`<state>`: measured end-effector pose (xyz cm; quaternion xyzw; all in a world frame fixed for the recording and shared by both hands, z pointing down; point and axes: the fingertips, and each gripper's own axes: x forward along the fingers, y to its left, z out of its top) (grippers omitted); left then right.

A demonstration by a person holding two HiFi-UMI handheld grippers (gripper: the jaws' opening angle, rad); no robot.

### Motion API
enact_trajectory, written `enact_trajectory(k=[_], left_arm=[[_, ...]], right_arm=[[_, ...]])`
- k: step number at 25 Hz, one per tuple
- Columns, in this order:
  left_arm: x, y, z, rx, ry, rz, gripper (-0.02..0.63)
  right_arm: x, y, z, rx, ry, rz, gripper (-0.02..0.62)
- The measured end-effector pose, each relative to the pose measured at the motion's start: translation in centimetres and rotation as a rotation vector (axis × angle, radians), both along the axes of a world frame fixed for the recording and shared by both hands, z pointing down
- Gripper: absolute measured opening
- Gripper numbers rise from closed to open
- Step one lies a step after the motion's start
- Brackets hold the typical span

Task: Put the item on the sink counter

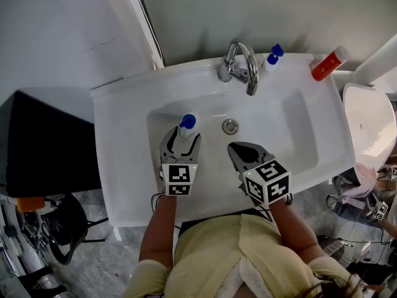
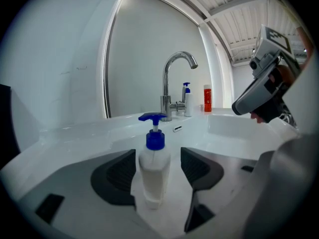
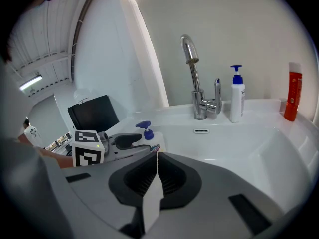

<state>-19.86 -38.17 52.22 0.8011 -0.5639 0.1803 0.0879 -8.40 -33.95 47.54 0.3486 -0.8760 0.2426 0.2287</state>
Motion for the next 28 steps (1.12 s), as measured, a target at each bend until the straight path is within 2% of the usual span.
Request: enact_trajectory(k=[11,17,23,28], left_arm=[[0.0,1.4,-3.1,0.028,0.012,0.019,0.301],[-1.0,2.4,-5.7,0.044,0.091,-0.014,0.301],[-1.6,3.8,-7.5,0.029,0.104,-0.024,0.301],[-1.8,5.3,-9.3,0.023,0.146,-0.020,0.301]], right_arm=[[0.0,0.8,-1.4,0.040,-0.011,0.014,0.026],[0.1,0.8,-2.1,0.061,-0.018,0.030,0.026],[-0.1,1.1,-2.7,0.080,-0.021,0.032,0.026],[-0.2,1.2,-3.1,0.091,-0.025,0.031,0.026]])
